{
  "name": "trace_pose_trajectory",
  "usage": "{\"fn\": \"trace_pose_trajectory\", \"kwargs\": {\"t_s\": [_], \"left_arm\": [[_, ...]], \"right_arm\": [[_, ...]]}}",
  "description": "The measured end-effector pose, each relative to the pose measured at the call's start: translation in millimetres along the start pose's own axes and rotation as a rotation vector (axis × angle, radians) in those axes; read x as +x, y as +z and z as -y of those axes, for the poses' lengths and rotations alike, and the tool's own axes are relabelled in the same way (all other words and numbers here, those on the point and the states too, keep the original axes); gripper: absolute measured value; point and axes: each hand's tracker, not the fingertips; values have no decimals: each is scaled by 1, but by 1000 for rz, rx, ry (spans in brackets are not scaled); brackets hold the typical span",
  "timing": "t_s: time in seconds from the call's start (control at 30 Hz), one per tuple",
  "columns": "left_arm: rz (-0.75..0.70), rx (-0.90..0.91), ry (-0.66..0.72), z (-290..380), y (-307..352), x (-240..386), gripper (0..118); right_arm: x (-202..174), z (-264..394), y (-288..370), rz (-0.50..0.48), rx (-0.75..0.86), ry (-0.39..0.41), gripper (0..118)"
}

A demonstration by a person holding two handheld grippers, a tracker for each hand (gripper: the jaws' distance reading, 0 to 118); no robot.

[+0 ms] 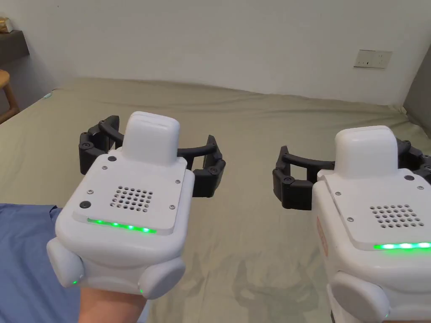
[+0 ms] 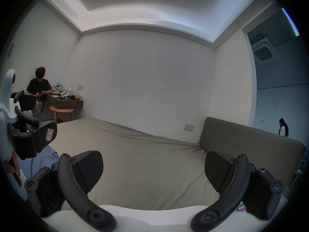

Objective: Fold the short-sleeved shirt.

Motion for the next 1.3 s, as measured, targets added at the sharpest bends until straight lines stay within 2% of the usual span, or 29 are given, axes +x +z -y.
{"fn": "trace_pose_trajectory", "kwargs": {"t_s": [0.27, 0.47, 0.63, 0.67, 0.7, 0.73, 0.77, 0.8, 0.87, 0.9, 0.93, 0.97, 1.0, 1.03, 1.1, 1.2, 1.23, 1.27, 1.3], "left_arm": [[-11, 5, 12, -4, 2, -8, 118], [-5, 5, 18, -5, 5, -12, 118], [46, 49, -15, -4, 15, -12, 118], [25, 55, -70, -1, 12, -7, 118], [-12, 52, -153, 4, 7, -1, 118], [-63, 56, -291, 14, -1, 6, 118], [-113, 86, -443, 29, -8, 11, 118], [-180, 145, -626, 50, -15, 14, 118], [-327, 310, -1074, 103, -32, 8, 118], [-376, 377, -1262, 124, -39, -2, 118], [-377, 425, -1385, 139, -42, -10, 118], [-333, 427, -1401, 144, -39, -11, 118], [-283, 349, -1289, 139, -34, -3, 118], [-222, 254, -1134, 125, -28, 8, 118], [-87, 95, -622, 72, -12, 17, 118], [126, -89, 177, -2, -2, -35, 118], [158, -123, 373, -11, -3, -54, 118], [127, -136, 478, -13, -6, -66, 118], [82, -127, 470, -9, -8, -64, 118]], "right_arm": [[-1, -4, 3, -7, 7, -2, 118], [0, -10, 4, -36, -3, -44, 118], [-1, -10, 3, -21, 3, -21, 118], [-2, -10, 1, -31, -3, 12, 118], [-6, -9, -1, -17, 15, 110, 118], [-11, -7, -2, 15, 47, 239, 118], [-18, -2, -3, 55, 91, 398, 118], [-27, 7, -3, 108, 145, 609, 118], [-40, 31, -5, 241, 292, 1004, 118], [-36, 51, -10, 271, 378, 1152, 118], [-36, 58, -12, 285, 437, 1266, 118], [-38, 58, -12, 243, 382, 1184, 118], [-40, 53, -10, 187, 322, 1075, 118], [-36, 46, -9, 112, 260, 931, 118], [-27, 26, -10, -3, 107, 549, 118], [6, 5, -19, -164, -115, -86, 118], [14, 6, -23, -181, -165, -228, 118], [20, 8, -26, -170, -192, -302, 118], [14, 5, -20, -168, -184, -322, 118]]}}
